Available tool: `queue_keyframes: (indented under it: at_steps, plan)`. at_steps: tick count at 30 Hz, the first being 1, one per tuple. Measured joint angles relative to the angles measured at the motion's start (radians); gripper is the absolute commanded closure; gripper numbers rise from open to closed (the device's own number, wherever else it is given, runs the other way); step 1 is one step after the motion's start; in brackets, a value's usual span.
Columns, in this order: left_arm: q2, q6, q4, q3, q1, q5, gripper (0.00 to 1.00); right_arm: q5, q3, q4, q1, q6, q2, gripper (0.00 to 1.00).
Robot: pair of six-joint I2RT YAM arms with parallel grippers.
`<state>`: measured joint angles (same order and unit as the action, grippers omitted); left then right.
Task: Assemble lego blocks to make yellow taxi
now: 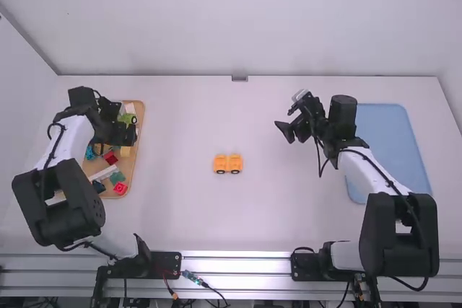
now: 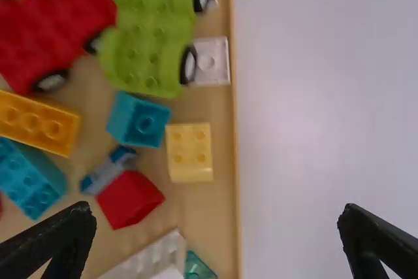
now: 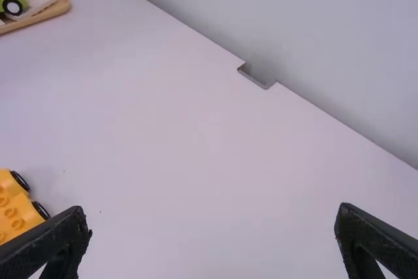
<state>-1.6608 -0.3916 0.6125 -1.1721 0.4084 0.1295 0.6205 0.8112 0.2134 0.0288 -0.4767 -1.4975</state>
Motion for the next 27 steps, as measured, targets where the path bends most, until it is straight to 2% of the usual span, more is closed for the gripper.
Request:
queue_keyframes:
  at_steps: [3, 7, 9, 11, 12, 17, 27]
  plan:
    - [-0.001, 0.011, -0.081, 0.08, -0.004, -0.004, 0.01, 0.0, 0.0, -0.001, 0.0, -0.002, 0.0, 0.01]
    - [-0.002, 0.039, -0.175, 0.162, -0.005, -0.011, 0.1, 0.0, 0.0, -0.004, 0.0, -0.001, 0.0, 0.01]
    - [-0.002, 0.048, -0.203, 0.18, -0.005, -0.011, 0.29, 0.001, 0.0, -0.007, 0.0, -0.003, 0.0, 0.01]
    - [-0.002, 0.054, -0.219, 0.185, -0.005, -0.011, 0.4, 0.0, 0.0, -0.008, 0.0, 0.0, 0.0, 0.01]
    - [-0.002, 0.056, -0.232, 0.19, -0.005, -0.011, 0.43, 0.0, 0.0, -0.008, 0.0, -0.002, 0.0, 0.01]
    - [-0.002, 0.056, -0.253, 0.195, -0.005, -0.024, 0.35, 0.0, 0.0, -0.015, 0.0, -0.003, 0.0, 0.01]
    - [-0.042, 0.058, -0.27, 0.195, 0.056, -0.007, 0.43, 0.0, 0.0, -0.015, 0.0, -0.003, 0.0, 0.01]
